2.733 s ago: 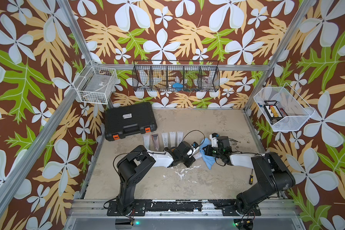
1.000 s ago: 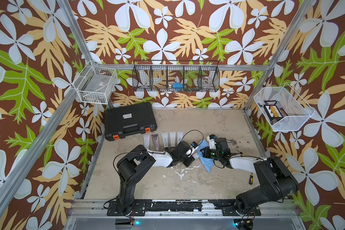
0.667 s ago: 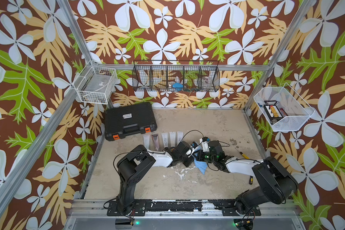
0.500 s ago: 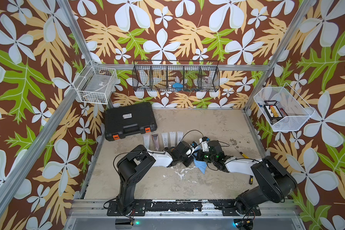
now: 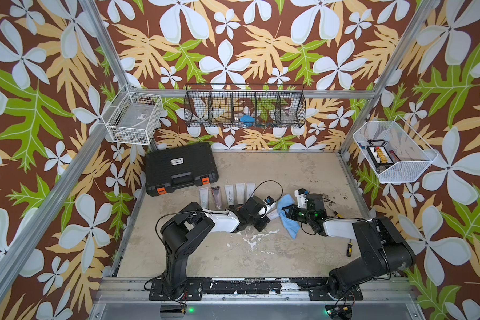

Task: Wipe the surface of the toothpaste tube
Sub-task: Wipe the dirt from the toothpaste tube.

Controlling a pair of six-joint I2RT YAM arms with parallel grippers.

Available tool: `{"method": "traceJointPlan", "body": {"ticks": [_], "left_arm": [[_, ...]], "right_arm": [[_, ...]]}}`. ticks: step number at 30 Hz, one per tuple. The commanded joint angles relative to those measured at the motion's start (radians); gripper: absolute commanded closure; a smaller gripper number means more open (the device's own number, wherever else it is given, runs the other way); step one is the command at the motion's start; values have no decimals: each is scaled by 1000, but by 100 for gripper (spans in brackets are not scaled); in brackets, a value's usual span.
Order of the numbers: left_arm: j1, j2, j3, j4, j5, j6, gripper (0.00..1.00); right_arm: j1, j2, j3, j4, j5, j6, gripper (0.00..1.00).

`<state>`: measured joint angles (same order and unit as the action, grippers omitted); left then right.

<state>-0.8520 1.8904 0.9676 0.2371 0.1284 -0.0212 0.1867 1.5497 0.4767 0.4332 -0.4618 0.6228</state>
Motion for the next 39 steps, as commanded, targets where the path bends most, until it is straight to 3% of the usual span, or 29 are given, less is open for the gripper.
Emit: {"method": "traceJointPlan", "body": {"ticks": [1, 12, 20, 28, 32, 39], "left_arm": [[0, -10, -3, 29, -10, 9, 83], [2, -9, 3, 33, 2, 9, 83], [1, -1, 6, 40, 21, 10, 83], [2, 0, 1, 59, 33, -3, 83], [1, -5, -6, 62, 34, -3, 83], [1, -19, -23, 66, 31, 4, 83]], "right_arm": [[-20, -19, 2, -72, 30, -43, 100], [-4, -30, 37, -86, 13, -70, 100], [142, -12, 56, -88, 43, -53, 100], [333, 48, 49, 20, 20, 62, 100], [364, 82, 24, 101, -13, 127, 100], [376, 87, 43, 58, 39, 102, 100]]}}
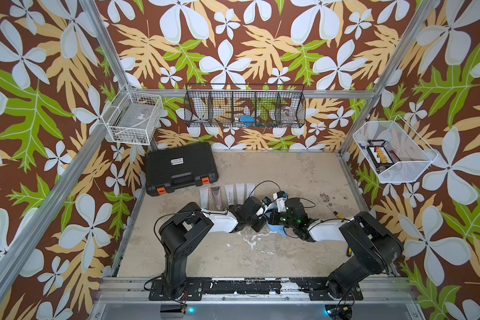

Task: Wipe the surface of the toothpaste tube
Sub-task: Wipe the dirt from the toothpaste tube.

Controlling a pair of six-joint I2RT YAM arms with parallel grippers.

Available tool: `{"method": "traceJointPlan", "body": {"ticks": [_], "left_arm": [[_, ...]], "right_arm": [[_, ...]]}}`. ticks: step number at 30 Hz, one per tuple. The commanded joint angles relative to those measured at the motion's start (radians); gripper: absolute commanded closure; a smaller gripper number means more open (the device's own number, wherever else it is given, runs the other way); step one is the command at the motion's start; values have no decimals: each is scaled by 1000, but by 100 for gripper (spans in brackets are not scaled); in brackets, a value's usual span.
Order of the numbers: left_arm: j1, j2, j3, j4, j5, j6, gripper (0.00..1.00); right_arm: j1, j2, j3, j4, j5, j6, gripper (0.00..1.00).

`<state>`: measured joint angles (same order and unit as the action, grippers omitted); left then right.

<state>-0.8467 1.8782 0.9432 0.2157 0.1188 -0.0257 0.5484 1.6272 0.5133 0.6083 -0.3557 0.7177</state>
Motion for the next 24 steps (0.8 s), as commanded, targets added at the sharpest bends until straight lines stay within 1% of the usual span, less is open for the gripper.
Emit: {"method": "traceJointPlan", "body": {"ticks": [1, 7, 19, 24], "left_arm": [[-4, -7, 0, 86, 41, 9, 84], [-5, -16, -7, 85, 36, 13, 84], [-4, -42, -24, 80, 50, 24, 84], [-4, -47, -27, 79, 50, 26, 84]], "right_arm": [[15, 7, 12, -131, -55, 0, 100], [-3, -6, 39, -192, -1, -48, 100], [-184, -35, 59, -307, 55, -170, 100], [-234, -38, 74, -334, 80, -210, 100]]}}
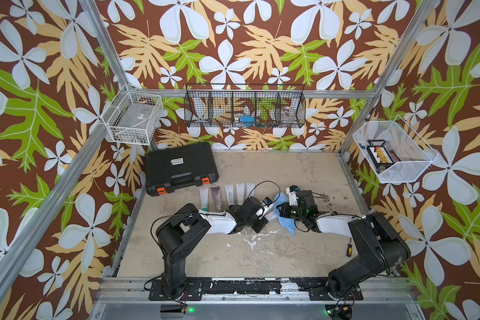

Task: Wipe the surface of the toothpaste tube
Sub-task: Wipe the dirt from the toothpaste tube.

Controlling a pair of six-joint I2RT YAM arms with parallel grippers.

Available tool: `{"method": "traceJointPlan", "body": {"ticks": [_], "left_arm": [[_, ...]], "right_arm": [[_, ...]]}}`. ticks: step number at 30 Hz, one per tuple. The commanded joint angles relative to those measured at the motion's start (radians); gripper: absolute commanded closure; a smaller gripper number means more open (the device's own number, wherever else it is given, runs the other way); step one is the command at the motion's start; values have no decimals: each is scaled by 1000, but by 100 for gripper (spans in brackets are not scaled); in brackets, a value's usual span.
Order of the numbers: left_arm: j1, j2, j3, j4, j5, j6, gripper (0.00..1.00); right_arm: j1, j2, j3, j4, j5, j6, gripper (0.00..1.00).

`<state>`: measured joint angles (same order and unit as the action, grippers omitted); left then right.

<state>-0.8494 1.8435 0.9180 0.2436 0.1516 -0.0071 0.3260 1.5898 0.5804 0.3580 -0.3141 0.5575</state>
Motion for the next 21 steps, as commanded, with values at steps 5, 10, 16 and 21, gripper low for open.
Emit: {"method": "traceJointPlan", "body": {"ticks": [5, 10, 16, 21], "left_arm": [[-1, -15, -7, 52, 19, 9, 84], [-2, -13, -4, 53, 19, 9, 84], [-2, 2, 4, 59, 27, 3, 84], [-2, 5, 7, 60, 28, 1, 84]], "right_arm": [[-37, 15, 6, -83, 41, -55, 100], [-44, 16, -3, -77, 29, -53, 100], [-2, -14, -38, -28, -46, 11, 100], [69, -28, -70, 17, -66, 66, 100]]}}
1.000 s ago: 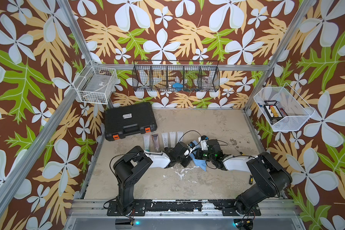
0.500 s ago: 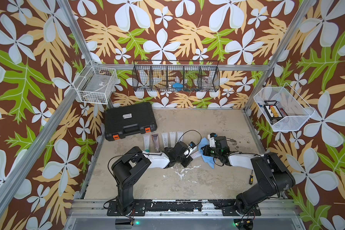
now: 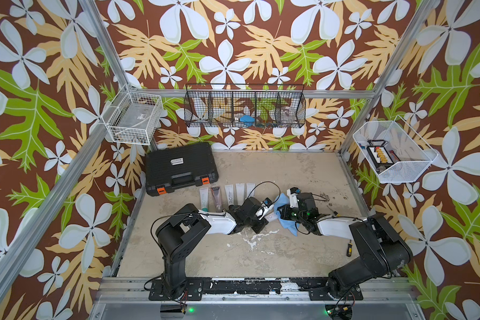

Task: Wipe the surface of the toothpaste tube
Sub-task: Wipe the dirt from the toothpaste tube.

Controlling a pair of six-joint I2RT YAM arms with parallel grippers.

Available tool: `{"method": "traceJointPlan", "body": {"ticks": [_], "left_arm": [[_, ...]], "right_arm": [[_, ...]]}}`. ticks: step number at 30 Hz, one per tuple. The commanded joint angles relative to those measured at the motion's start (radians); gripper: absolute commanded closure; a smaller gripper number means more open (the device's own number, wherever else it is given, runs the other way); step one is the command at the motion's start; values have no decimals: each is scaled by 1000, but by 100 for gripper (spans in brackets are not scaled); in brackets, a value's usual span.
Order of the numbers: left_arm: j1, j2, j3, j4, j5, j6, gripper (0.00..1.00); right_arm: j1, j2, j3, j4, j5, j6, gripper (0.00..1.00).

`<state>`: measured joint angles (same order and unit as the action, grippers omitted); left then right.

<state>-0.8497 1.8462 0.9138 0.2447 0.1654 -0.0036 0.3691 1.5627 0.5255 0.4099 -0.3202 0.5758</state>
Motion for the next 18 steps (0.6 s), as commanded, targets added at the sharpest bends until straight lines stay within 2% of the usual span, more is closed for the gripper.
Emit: {"method": "traceJointPlan", "body": {"ticks": [1, 9, 18], "left_arm": [[-2, 3, 11, 59, 14, -3, 84], [-1, 14, 17, 65, 20, -7, 84], [-1, 5, 11, 71, 33, -10, 84]], "right_arm": [[39, -1, -20, -29, -62, 58, 100], [169, -23, -40, 21, -68, 143, 100], [179, -41, -35, -38, 2, 95, 100]]}}
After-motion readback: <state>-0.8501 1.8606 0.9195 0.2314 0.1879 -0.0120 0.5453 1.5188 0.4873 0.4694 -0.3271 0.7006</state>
